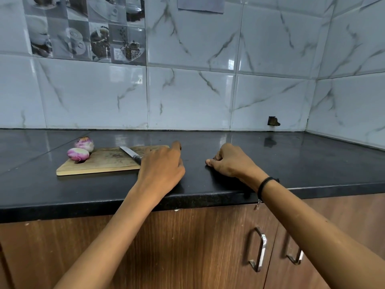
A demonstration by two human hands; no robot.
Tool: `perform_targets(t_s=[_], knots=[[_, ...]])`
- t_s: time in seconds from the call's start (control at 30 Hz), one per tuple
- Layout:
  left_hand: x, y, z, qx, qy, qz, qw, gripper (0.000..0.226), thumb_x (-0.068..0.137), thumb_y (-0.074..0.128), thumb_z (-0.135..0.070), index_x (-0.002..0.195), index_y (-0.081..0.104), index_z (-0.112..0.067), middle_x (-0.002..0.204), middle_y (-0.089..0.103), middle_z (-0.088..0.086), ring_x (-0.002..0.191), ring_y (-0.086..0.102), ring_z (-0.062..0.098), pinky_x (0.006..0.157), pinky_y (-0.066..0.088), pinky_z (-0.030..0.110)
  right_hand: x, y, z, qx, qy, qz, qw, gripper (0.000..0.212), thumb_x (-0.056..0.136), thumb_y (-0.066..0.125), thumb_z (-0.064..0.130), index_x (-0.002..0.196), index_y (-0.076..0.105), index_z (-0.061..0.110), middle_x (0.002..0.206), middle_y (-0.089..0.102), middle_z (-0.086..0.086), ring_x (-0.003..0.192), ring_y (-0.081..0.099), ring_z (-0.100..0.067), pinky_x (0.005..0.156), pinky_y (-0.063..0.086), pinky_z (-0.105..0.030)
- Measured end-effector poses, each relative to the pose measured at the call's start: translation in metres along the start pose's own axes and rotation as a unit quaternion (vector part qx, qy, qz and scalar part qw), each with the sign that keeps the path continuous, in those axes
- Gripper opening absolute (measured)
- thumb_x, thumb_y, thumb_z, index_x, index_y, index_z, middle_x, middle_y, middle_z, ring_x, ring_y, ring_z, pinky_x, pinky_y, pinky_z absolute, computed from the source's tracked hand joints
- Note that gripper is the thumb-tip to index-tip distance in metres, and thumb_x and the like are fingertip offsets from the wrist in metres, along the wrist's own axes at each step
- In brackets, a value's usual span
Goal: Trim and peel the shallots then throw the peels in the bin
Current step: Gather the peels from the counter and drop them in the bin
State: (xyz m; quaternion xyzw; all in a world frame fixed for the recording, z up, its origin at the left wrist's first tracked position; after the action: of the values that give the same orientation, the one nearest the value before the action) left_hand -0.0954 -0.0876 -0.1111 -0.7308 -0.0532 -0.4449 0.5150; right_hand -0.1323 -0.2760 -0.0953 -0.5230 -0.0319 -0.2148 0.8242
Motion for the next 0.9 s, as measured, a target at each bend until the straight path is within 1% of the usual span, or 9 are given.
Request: perform_targets(t_s=[0.13,0.23,0.3,0.43,0.5,0.63,0.7,0.83,0.9], knots=[[-0.003,-0.007,-0.004,-0.002,-0.005,-0.004,1.0,0.029,0.096,0.041,-0.016,0.12,0.057,-0.014,0.096,0.073,0.004,0.086,0.066,0.027,0.074,0.035,0.034,-0.012,-0.002,-0.006,0.116,0.013,-0.021,0.993,0.059,0.096,0.067,0.034,0.053,0.031,0.019,0.048,0.033,0.002,0.041,0.03,-0.012,0.049,0.027,-0.025],[-0.005,-0.014,-0.009,0.006,-0.005,0.008,1.0,0.031,0.096,0.04,-0.018,0.122,0.057,-0.018,0.092,0.075,0.001,0.087,0.067,0.025,0.087,0.04,0.037,-0.024,-0.009,-0.013,0.186,0.014,-0.037,0.982,0.062,0.098,0.066,0.031,0.052,0.026,0.019,0.033,0.026,0.014,0.03,0.022,-0.008,0.056,0.03,-0.027],[-0.006,-0.018,-0.014,0.022,-0.001,-0.003,1.0,0.03,0.096,0.04,-0.02,0.119,0.06,-0.02,0.088,0.076,-0.001,0.084,0.068,0.024,0.094,0.039,0.039,-0.035,-0.013,-0.018,0.195,0.002,-0.041,0.98,0.062,0.098,0.065,0.033,0.052,0.026,0.019,0.037,0.024,0.012,0.036,0.023,-0.009,0.058,0.029,-0.029],[-0.015,-0.029,-0.044,-0.035,0.015,-0.03,0.999,0.029,0.097,0.045,-0.02,0.115,0.067,-0.024,0.092,0.077,-0.004,0.083,0.069,0.018,0.098,0.039,0.036,-0.057,-0.024,-0.031,0.228,-0.016,-0.049,0.972,0.055,0.098,0.064,0.038,0.06,0.044,0.004,0.044,0.043,0.009,0.051,0.04,-0.011,0.063,0.037,-0.03],[-0.023,-0.035,-0.073,-0.094,0.027,-0.03,0.995,0.029,0.097,0.048,-0.019,0.116,0.069,-0.024,0.09,0.076,-0.004,0.08,0.068,0.017,0.095,0.042,0.033,-0.07,-0.032,-0.039,0.269,-0.026,-0.05,0.962,0.058,0.096,0.065,0.042,0.071,0.057,-0.01,0.061,0.052,-0.004,0.062,0.049,-0.016,0.068,0.043,-0.031],[-0.028,-0.034,-0.138,-0.139,0.064,-0.018,0.988,0.029,0.099,0.047,-0.021,0.119,0.067,-0.027,0.081,0.07,-0.006,0.08,0.06,0.016,0.079,0.031,0.025,-0.102,-0.049,-0.066,0.336,-0.032,-0.062,0.939,0.037,0.098,0.063,0.039,0.081,0.07,0.008,0.065,0.064,-0.003,0.055,0.054,-0.009,0.067,0.046,-0.031],[-0.029,-0.031,-0.161,-0.157,0.072,-0.016,0.985,0.028,0.098,0.047,-0.021,0.118,0.067,-0.027,0.074,0.064,-0.005,0.077,0.057,0.017,0.076,0.029,0.025,-0.119,-0.054,-0.08,0.358,-0.041,-0.078,0.93,0.033,0.099,0.062,0.036,0.085,0.072,0.008,0.065,0.066,-0.004,0.055,0.053,-0.011,0.063,0.044,-0.03],[-0.038,-0.004,-0.223,-0.241,0.126,-0.028,0.962,0.026,0.094,0.053,-0.016,0.11,0.071,-0.025,0.094,0.077,-0.004,0.086,0.066,0.016,0.081,0.038,0.026,-0.157,-0.06,-0.145,0.375,0.005,-0.135,0.917,0.033,0.1,0.062,0.03,0.084,0.072,0.004,0.066,0.067,-0.007,0.066,0.056,-0.022,0.056,0.044,-0.028],[-0.048,0.014,-0.253,-0.243,0.18,-0.043,0.952,0.024,0.09,0.056,-0.013,0.105,0.072,-0.024,0.095,0.077,-0.007,0.087,0.067,0.014,0.083,0.039,0.025,-0.176,-0.06,-0.178,0.37,0.049,-0.158,0.914,0.032,0.1,0.061,0.031,0.085,0.072,0.005,0.066,0.068,-0.006,0.067,0.057,-0.023,0.058,0.045,-0.031]])
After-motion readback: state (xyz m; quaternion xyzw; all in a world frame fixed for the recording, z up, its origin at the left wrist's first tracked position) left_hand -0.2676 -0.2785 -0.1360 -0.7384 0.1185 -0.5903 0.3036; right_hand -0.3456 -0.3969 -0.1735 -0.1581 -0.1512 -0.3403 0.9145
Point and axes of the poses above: each hand's wrist, its own x-axis towards the middle knuckle, its own y-axis out of the palm, z = x × y, the point moved 1 cm from there along x, towards the middle knuckle
